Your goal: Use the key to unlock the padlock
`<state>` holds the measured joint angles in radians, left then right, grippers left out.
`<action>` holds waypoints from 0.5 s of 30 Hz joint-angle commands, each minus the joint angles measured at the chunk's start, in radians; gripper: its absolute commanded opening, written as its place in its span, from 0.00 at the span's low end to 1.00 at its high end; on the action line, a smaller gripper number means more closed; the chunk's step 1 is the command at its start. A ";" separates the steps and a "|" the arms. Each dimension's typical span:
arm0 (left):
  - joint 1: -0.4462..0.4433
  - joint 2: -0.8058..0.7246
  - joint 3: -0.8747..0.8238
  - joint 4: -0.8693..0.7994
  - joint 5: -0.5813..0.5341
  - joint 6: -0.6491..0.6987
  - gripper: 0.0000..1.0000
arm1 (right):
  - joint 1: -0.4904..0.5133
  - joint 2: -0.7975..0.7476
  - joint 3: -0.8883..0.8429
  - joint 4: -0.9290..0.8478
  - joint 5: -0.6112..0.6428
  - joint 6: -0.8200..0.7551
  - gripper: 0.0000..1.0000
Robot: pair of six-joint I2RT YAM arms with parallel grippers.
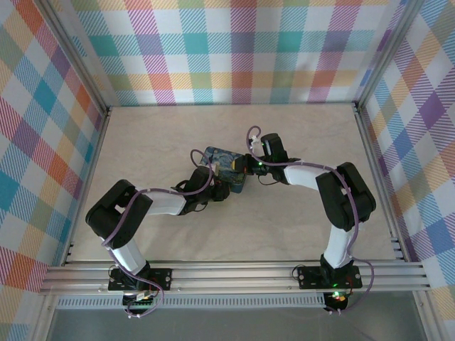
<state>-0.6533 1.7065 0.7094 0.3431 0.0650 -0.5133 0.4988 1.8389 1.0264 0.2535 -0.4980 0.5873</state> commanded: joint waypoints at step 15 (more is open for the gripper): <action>-0.007 -0.074 0.027 0.019 0.029 -0.116 0.25 | 0.025 -0.138 -0.042 -0.068 0.063 -0.093 0.00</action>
<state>-0.6540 1.6939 0.7109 0.3424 0.0677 -0.5888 0.5175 1.7741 0.9932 0.2066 -0.4637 0.5602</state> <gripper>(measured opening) 0.258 0.064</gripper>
